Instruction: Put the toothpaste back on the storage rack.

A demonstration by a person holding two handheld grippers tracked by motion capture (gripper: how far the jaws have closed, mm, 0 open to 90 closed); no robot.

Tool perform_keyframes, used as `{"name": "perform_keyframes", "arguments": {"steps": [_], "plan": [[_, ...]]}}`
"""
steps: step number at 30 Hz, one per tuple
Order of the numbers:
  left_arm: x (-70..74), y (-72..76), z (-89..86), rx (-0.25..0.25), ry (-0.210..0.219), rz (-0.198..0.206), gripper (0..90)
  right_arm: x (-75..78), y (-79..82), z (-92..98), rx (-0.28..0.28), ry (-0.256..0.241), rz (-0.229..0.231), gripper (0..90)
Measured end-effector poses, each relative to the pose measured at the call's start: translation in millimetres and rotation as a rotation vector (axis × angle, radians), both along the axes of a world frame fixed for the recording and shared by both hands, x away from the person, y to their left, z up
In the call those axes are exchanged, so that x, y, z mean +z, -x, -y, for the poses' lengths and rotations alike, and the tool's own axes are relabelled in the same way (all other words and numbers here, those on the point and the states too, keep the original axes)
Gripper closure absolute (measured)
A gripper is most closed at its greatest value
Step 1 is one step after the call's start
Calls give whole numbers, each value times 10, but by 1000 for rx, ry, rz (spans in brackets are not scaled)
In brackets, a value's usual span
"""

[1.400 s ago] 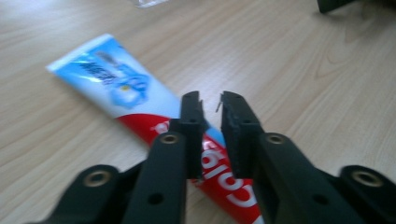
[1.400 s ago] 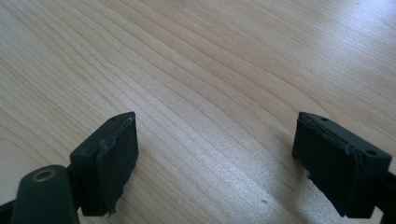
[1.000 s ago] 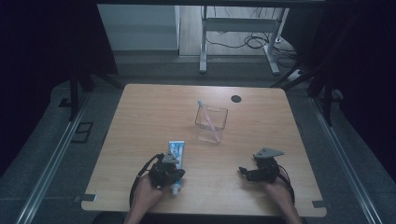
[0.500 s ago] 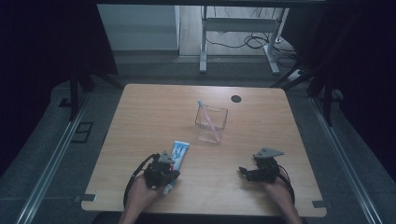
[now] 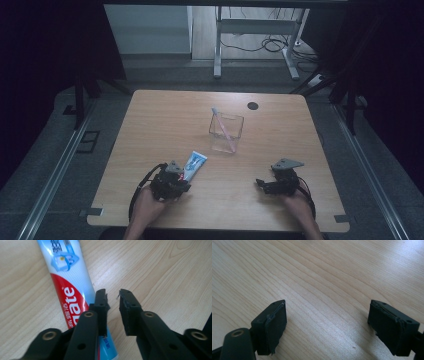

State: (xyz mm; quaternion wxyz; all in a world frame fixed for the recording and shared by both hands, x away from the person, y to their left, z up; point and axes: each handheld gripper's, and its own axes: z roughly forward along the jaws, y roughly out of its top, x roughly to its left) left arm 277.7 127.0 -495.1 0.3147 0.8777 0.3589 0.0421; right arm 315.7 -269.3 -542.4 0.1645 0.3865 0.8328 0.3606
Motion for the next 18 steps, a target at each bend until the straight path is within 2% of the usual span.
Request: {"name": "perform_keyframes", "arguments": {"steps": [1, 4, 6, 11, 18], "plan": [[11, -2, 2, 7, 6, 8, 728, 0, 0, 0, 0, 0, 0, 155], [36, -39, -27, 28, -18, 26, 643, 0, 0, 0, 1, 0, 1, 156], [38, -60, -48, 46, -12, 22, 576, 0, 0, 0, 1, 0, 0, 156], [23, -113, -71, 66, -58, 18, 474, 0, 0, 0, 1, 0, 0, 156], [-24, -229, -33, 98, -90, -31, 396, 0, 0, 0, 1, 0, 0, 156]]}}
